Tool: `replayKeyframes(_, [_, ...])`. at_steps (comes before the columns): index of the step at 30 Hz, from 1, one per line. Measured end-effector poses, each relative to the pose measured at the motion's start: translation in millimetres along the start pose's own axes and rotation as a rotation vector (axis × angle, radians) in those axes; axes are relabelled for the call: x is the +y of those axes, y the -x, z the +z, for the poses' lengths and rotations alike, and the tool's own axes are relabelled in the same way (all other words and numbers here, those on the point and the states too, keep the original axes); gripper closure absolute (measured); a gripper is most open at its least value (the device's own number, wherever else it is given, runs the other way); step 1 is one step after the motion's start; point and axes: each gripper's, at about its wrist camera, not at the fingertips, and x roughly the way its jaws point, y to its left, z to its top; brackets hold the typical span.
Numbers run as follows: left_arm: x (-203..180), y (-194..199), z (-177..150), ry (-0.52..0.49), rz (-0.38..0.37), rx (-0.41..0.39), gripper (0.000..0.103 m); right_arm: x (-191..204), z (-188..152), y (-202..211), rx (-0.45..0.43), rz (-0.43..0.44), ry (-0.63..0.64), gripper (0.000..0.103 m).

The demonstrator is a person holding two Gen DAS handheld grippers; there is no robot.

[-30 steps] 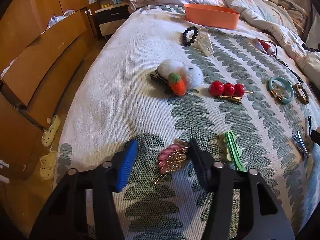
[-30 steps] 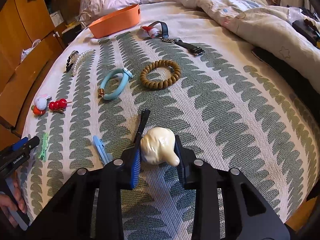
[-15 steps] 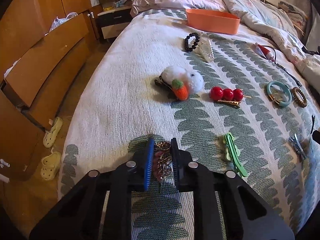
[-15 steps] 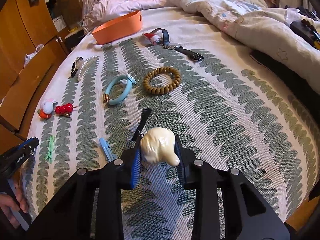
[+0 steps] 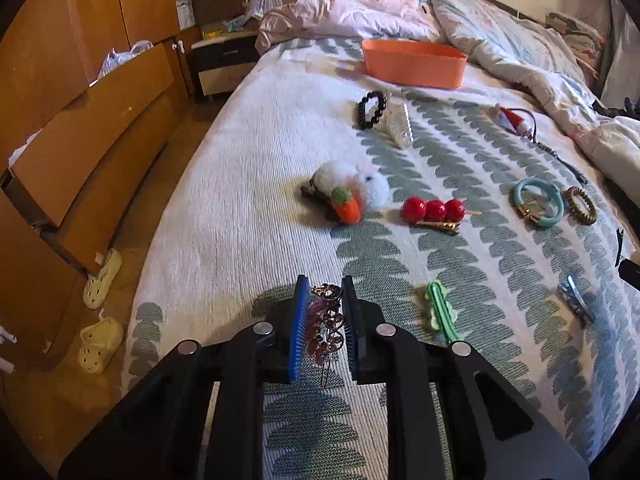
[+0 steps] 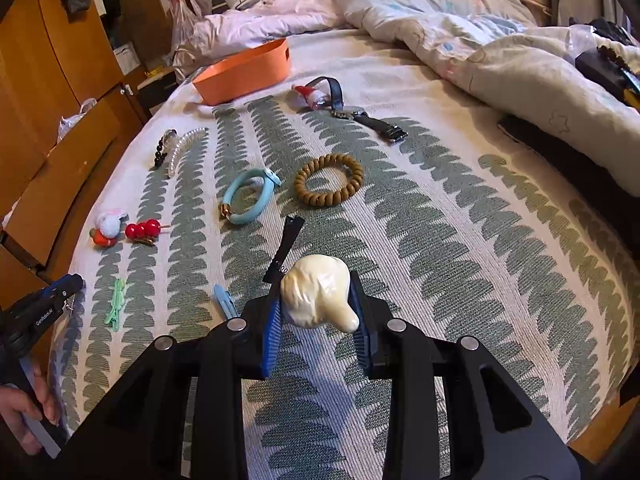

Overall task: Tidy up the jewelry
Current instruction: 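Close left tool on pink flower brooch while right tool grasps white figurine, then carry brooch toward black bead bracelet while right tool carries figurine toward watch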

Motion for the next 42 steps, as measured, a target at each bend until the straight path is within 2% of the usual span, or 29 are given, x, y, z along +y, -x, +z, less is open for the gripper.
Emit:
replayKeyframes(10, [12,20,15,0.042,-0.041,-0.071,0.086,1,2,8,-0.025,0.007,-0.002,0.072])
replayKeyframes(16, [21,25,21,0.072,-0.041,-0.092,0.086,3,2,11,-0.032,0.016,-0.002,0.072])
replayKeyframes(27, [7,31,41,0.052,-0.065,-0.120,0.086,2,17,23,-0.070,0.043,-0.019,0.072])
replayKeyframes(34, [-3,41,77,0.028,-0.083,-0.175,0.086,6,56,42,-0.128,0.078,-0.014,0.072])
replayKeyframes(36, [-5,36,92,0.027,-0.093,-0.170,0.086,6,72,45,-0.135,0.084,-0.012,0.072])
replayKeyframes(39, [-5,29,113,0.026,-0.099,-0.172,0.086,3,109,35,-0.120,0.103,-0.010,0.072])
replayKeyframes(42, [-3,20,136,0.020,-0.098,-0.183,0.086,2,141,17,-0.112,0.081,0.007,0.072])
